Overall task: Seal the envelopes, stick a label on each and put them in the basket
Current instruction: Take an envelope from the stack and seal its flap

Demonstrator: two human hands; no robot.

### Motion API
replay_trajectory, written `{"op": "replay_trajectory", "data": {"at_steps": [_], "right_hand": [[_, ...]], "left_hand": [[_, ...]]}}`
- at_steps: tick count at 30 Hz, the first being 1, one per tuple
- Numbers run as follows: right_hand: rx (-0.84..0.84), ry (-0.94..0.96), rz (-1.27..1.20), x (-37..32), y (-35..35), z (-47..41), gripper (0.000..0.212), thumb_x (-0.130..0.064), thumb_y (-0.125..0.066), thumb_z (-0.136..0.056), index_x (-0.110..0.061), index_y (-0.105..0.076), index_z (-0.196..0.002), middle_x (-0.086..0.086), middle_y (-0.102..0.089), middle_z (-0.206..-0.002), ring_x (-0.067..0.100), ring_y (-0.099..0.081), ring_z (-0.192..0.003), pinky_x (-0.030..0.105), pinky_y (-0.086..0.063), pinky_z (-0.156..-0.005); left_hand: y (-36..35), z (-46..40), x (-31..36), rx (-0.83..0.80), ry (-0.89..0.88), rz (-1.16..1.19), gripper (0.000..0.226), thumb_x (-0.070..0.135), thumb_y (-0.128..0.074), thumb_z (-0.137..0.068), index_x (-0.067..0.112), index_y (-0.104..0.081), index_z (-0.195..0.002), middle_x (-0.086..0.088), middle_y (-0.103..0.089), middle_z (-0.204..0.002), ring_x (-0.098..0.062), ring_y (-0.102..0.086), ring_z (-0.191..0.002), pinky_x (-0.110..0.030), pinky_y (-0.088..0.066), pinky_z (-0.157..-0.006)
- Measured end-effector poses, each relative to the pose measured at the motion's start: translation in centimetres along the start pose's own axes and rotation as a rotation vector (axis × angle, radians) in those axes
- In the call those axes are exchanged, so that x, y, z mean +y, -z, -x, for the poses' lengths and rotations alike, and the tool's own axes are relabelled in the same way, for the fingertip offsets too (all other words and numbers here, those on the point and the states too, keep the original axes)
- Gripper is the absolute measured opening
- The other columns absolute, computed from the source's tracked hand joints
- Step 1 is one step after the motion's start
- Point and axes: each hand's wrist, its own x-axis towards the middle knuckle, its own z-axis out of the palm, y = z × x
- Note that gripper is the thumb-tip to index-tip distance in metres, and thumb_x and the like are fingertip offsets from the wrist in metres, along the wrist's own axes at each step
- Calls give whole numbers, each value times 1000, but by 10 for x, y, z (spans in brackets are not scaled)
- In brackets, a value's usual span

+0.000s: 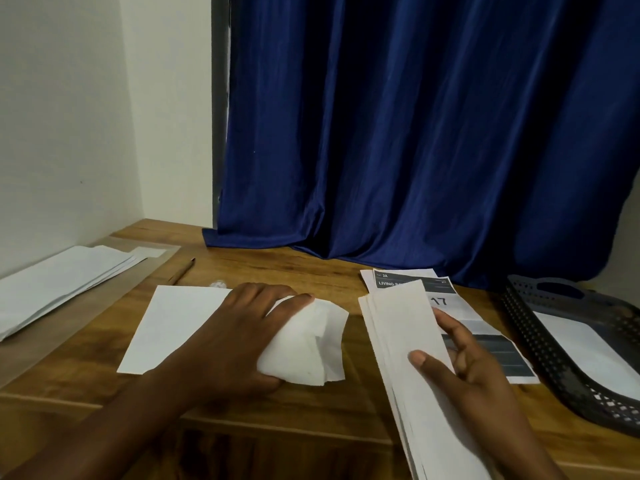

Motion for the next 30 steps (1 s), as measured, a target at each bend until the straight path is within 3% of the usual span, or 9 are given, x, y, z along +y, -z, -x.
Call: {"op": "replay_trajectory", "data": {"at_steps": [4, 6, 9, 15, 18, 21, 23, 27, 30], "right_hand": [[-121, -78, 181, -8, -3, 2, 22, -25, -71, -90, -31, -71, -111, -19, -77, -102, 2, -74, -88, 13, -55, -65], [-146, -125, 300, -7, -8, 2, 22, -35, -70, -90, -33, -71, -113, -22, -76, -103, -1, -72, -91, 13, -56, -70], [-203, -172, 393, -3, -11, -1, 25, -41, -70, -90, -32, -72, -113, -21, -75, -105, 1, -72, -94, 27, -60, -85], [-509, -254, 460, -6, -12, -17, 10, -48, -74, -85, -47, -74, -95, -20, -77, -99, 4, -74, -89, 29, -62, -81], [-587, -259, 545, -11, -15, -30, 27, -57, -78, -76, -40, -75, -97, -17, -77, -98, 5, -74, -87, 36, -61, -85], [-434, -213, 593, -10, -22, -42, 60, -71, -82, -51, -30, -71, -93, -11, -76, -94, 11, -72, -84, 47, -60, -84], [-297, -160, 719, -10, -31, -48, 64, -77, -78, -42, -34, -65, -88, -13, -74, -86, 7, -68, -78, 40, -58, -76], [-124, -43, 933, -9, -51, -56, 55, -77, -63, -50, -39, -48, -87, -17, -61, -78, 2, -55, -72, 30, -50, -65], [-41, -4, 951, -6, -58, -54, 66, -85, -45, -46, -40, -40, -93, -18, -59, -79, 7, -58, -73, 31, -48, -63]], "left_hand": [[-5, -2, 5, 1, -10, 16, 114, 81, -64, -62, 45, -11, -157, 12, -31, -158, -10, -29, -140, -38, -26, -114], [-6, -2, 8, 6, -18, 25, 113, 81, -63, -62, 45, -12, -156, 11, -32, -157, -11, -31, -139, -39, -27, -113], [-4, -1, 9, 28, -26, 13, 113, 81, -63, -62, 45, -12, -156, 11, -33, -156, -11, -32, -138, -38, -27, -112], [1, -2, 20, 9, -91, -9, 109, 80, -66, -66, 45, -14, -155, 10, -31, -158, -12, -30, -140, -43, -25, -118], [2, -5, 28, 2, -148, -24, 110, 78, -69, -67, 43, -16, -157, 6, -33, -158, -16, -32, -141, -47, -23, -119], [1, -8, 36, 1, -182, -53, 109, 78, -66, -68, 42, -14, -157, 3, -31, -158, -19, -30, -143, -47, -17, -119], [-1, -10, 39, 5, -185, -64, 110, 79, -65, -68, 42, -14, -157, 2, -32, -157, -21, -32, -142, -48, -19, -119], [-7, -12, 42, 22, -146, -67, 110, 81, -64, -65, 43, -14, -157, 4, -35, -155, -20, -34, -140, -48, -22, -119], [-7, -11, 39, 42, -97, -53, 110, 78, -64, -65, 41, -17, -157, 4, -38, -154, -20, -38, -138, -48, -25, -119]]}}
